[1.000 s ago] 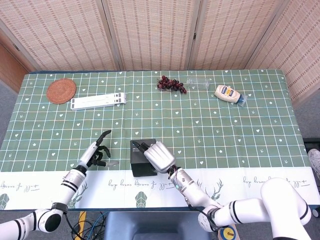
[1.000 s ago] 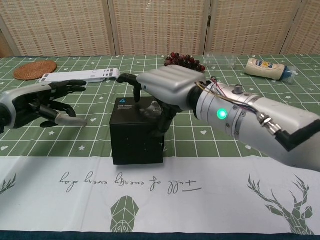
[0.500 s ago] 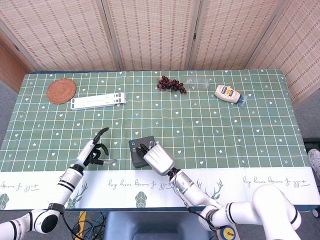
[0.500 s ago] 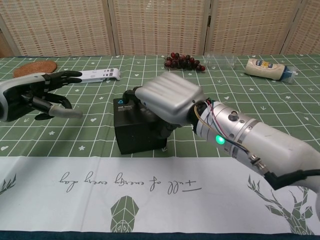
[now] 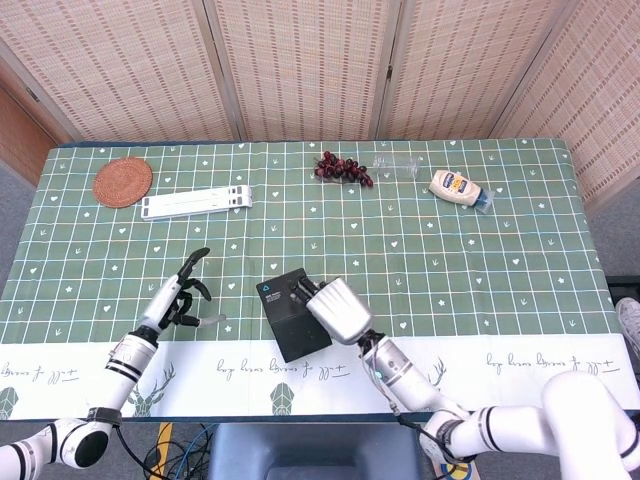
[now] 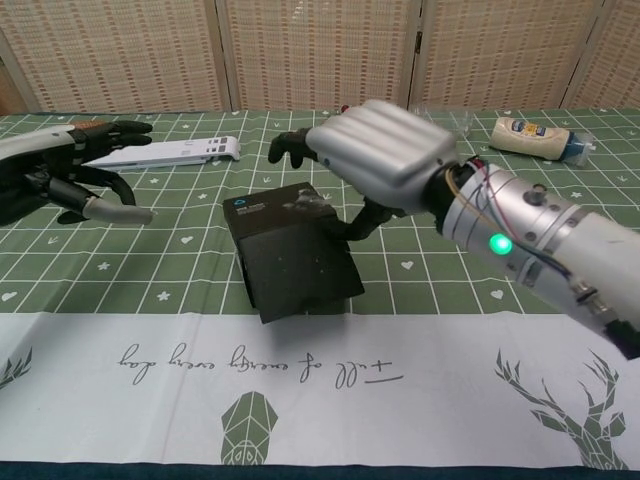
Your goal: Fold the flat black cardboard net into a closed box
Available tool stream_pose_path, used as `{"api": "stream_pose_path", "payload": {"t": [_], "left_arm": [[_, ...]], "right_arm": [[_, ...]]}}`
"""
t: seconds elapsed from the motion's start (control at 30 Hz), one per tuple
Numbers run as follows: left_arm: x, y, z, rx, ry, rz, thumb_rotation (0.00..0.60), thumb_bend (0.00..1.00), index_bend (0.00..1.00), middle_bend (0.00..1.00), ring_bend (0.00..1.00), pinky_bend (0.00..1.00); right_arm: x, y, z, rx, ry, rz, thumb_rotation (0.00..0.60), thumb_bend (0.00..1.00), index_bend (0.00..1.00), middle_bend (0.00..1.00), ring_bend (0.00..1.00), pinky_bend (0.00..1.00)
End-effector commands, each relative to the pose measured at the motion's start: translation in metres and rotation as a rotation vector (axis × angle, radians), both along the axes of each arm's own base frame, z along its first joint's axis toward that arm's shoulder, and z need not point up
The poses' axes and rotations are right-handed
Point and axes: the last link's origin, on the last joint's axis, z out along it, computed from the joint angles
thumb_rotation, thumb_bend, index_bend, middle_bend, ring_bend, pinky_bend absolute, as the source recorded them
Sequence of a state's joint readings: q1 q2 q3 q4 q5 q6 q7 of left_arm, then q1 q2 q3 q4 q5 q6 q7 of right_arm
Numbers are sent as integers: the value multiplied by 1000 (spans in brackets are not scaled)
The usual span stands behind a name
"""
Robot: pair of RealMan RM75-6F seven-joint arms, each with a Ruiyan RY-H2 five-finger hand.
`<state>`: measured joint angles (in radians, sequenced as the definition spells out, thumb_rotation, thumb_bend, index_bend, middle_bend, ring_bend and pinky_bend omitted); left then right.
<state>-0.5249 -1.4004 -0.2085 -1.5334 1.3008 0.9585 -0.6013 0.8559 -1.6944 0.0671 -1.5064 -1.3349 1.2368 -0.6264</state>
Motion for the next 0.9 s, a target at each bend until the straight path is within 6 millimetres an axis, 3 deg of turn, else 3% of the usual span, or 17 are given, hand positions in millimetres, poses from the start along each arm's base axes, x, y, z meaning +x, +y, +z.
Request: {"api": "stream_pose_path", "payload": {"t": [0.03,0.17,0.23,0.4,0.6,0.9], "left_arm": [[-10,-3,13,49,98,-25,600,130,0,0,328,818],[-23,-7,29,119,223,-30,600,130,0,0,270,700],[-30,-10,36,159,296,-35,600,130,6,1,262,673],[-49,-25,54,232,513,-44,600,130,51,9,250,610],[-63,-48,76,354,678,-45,600,129,66,11,245,583],[-75,-93,102,420,793,9,600,130,73,14,230,538]], "right_arm": [[-30,1,50,-76,-53,-55,600,332,171,257,699,1000],[-66,7,88,-131,-45,-124,600,335,171,257,583,994],[-82,11,102,-147,-46,-168,600,339,171,257,524,940],[-127,27,139,-153,-69,-296,600,353,171,257,407,690],[-174,51,172,-189,-85,-414,600,364,171,262,372,605],[-228,91,196,-268,-140,-573,600,365,171,276,370,600]]}}
